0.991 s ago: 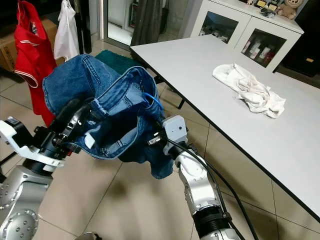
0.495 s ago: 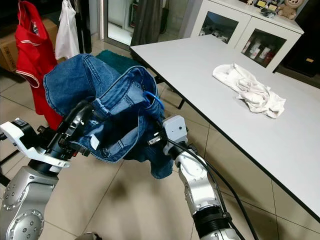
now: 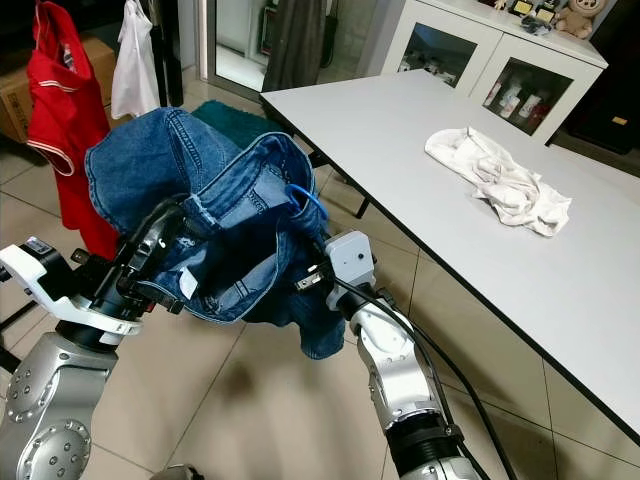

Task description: Hang hanger

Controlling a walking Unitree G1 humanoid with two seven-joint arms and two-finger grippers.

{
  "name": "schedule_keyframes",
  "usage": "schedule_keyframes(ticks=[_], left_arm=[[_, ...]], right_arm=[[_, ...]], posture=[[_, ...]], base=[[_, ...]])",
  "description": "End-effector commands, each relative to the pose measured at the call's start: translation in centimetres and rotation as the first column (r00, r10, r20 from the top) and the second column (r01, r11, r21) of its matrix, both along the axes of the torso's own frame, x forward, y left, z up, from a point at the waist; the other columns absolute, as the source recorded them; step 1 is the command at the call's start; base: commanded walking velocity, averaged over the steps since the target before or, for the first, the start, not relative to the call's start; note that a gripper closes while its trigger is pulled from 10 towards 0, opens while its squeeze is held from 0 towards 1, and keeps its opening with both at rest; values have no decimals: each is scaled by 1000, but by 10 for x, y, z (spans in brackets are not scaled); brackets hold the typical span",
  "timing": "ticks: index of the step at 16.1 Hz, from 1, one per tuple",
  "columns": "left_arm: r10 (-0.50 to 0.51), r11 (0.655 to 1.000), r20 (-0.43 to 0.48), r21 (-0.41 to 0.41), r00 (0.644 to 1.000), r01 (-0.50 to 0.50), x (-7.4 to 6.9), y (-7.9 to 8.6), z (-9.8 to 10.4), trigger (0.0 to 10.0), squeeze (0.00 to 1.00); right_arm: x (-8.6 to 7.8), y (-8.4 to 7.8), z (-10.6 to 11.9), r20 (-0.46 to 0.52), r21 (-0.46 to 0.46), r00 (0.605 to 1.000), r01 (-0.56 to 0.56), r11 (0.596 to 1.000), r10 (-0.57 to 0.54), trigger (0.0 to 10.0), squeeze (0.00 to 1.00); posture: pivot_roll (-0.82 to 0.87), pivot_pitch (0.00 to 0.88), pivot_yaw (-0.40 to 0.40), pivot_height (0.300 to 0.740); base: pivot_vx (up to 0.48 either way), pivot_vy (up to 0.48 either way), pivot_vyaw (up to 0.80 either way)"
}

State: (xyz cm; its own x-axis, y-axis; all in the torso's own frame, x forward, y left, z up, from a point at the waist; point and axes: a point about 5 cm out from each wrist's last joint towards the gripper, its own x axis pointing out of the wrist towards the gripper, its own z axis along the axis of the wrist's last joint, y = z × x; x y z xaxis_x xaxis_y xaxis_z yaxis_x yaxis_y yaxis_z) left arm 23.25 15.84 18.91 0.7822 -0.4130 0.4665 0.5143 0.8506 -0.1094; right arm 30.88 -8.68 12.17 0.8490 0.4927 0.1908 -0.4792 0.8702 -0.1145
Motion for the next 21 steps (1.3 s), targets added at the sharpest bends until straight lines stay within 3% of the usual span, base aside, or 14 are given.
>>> schedule_keyframes(ticks=[1,2,3,4,5,10,11,12,13,15,18,19,20,21], left_arm=[[14,997,-32,82,999,-11,3,-3,-6,2824,0],[-22,984,-51,176,998,31,1,-7,-10,10000,0],[-101,943,-69,312,992,118,-6,-11,-14,10000,82],[-156,896,-96,404,983,182,-12,-10,-16,10000,969],[-170,868,-111,454,979,202,-15,-1,-13,10000,1000],[-69,690,-110,713,992,127,-4,33,1,10000,1000],[-29,659,-105,746,994,97,0,41,2,10000,690],[-18,640,-108,762,994,94,1,45,1,10000,98],[-4,553,-114,827,993,98,0,51,-3,10000,0],[4,502,-78,862,997,65,1,56,0,10000,0],[28,592,74,802,997,-76,8,58,27,10000,0],[8,750,46,661,999,-37,5,56,34,10000,0],[-3,796,37,605,999,-20,4,56,35,10000,0],[-63,913,-4,404,998,59,-2,55,40,10000,0]], right_arm=[[0,-11,7,35,25,999,35,999,-36,0,0],[0,-11,7,35,24,999,35,999,-35,0,0],[0,-12,7,35,25,999,35,999,-36,0,0],[0,-12,7,33,25,999,36,999,-37,0,0],[0,-13,6,30,24,999,35,999,-36,0,0],[0,-10,6,25,25,999,25,999,-26,0,0],[0,-9,6,24,26,999,23,999,-23,0,0],[0,-9,5,24,26,999,22,999,-22,0,0],[0,-10,6,25,26,999,21,999,-22,0,0],[0,-11,6,26,25,999,21,999,-21,0,0],[0,-10,6,27,24,999,16,1000,-16,0,0],[0,-9,7,29,26,1000,10,1000,-11,0,0],[0,-9,7,30,27,1000,9,1000,-9,0,0],[0,-10,8,31,28,999,7,1000,-8,0,0]], posture=[[190,77,-187,740],[190,79,-187,740],[190,80,-187,740],[193,83,-188,740],[195,85,-187,740],[202,85,-188,740],[201,84,-188,740],[199,83,-188,740],[196,81,-189,740],[194,81,-190,740],[195,80,-195,740],[194,79,-197,740],[194,79,-197,740],[191,78,-198,740]], base=[[0,0,0],[0,0,0],[0,0,0],[0,0,0],[0,0,0],[0,0,0],[0,0,0],[0,0,0],[0,0,0],[0,0,0],[0,0,0],[0,0,0],[0,0,0],[0,0,0]])
